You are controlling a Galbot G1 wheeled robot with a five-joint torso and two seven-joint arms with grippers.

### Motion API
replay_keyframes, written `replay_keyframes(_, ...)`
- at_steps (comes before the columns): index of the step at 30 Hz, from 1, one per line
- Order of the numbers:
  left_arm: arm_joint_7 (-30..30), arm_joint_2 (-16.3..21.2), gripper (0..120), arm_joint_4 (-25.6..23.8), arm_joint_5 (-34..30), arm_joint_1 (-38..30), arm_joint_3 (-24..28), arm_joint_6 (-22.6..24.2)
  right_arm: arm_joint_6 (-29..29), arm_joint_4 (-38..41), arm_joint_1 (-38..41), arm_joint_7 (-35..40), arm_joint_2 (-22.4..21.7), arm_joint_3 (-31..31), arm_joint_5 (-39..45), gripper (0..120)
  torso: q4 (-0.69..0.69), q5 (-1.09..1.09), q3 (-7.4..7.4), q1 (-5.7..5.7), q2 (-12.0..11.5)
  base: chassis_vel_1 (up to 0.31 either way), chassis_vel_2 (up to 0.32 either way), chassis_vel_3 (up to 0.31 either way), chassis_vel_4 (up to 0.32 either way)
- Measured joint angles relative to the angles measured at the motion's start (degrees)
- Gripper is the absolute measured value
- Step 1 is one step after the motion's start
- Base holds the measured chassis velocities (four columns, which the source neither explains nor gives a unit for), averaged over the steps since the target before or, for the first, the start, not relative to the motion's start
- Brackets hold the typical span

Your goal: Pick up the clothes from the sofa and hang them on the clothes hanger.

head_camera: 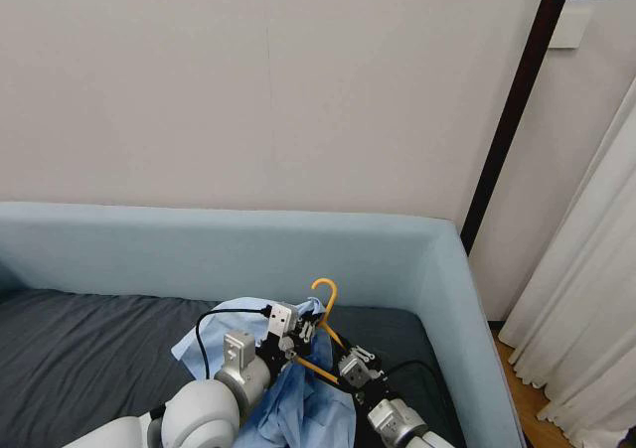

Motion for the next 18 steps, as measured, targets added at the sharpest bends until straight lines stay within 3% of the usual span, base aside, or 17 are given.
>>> replay_keyframes(8, 0.25, 0.20, 0, -0.42, 1.15, 1.50, -0.87, -0.23, 1.06, 0.65, -0.25, 1.30, -0.62, 1.66, -1.50, 5, -0.02, 0.00, 0.00, 0.00, 0.00, 0.000, 0.000, 0.000, 0.000)
replay_keyframes(18, 3.72, 0.36, 35, -1.54, 6.02, 3.07, 1.93, -1.20, 5.62, 1.24, -5.44, 2.24, -1.12, 10.36, -10.10, 5, -0.02, 0.00, 0.00, 0.00, 0.00, 0.000, 0.000, 0.000, 0.000)
